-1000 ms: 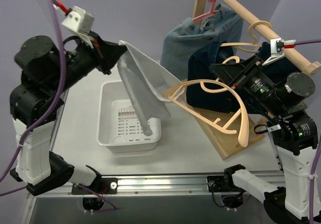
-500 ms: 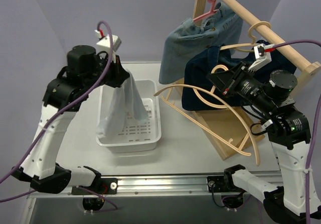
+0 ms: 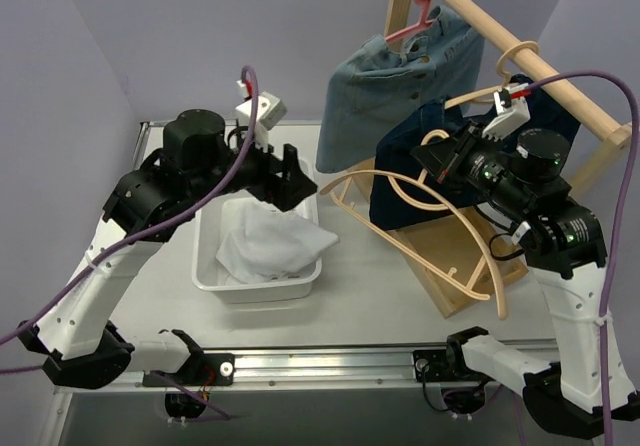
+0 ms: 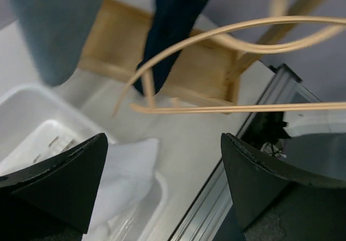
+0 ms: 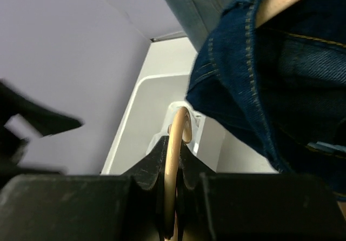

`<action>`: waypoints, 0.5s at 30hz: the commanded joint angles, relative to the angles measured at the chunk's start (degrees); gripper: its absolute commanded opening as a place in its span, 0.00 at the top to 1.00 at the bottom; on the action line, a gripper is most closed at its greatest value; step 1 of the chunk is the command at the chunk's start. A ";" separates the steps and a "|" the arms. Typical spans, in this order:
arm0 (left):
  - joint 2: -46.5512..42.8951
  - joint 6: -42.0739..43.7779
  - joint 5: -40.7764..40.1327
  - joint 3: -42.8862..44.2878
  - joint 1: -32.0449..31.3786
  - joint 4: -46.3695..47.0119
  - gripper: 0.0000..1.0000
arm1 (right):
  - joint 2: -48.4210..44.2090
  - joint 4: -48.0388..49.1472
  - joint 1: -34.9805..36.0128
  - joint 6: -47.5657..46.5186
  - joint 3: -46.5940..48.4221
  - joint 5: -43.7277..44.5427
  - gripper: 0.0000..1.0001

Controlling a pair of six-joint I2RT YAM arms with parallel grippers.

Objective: Remove the skirt from the hanger

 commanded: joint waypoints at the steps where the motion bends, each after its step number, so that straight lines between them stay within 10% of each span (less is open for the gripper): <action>1: 4.40 2.53 -6.02 12.59 -10.86 0.17 0.06 | 3.48 -3.57 -0.34 1.63 0.58 5.58 1.00; 15: 12.94 2.53 -24.76 21.82 -32.50 0.87 0.05 | 9.90 -10.70 3.88 14.11 -6.72 36.06 1.00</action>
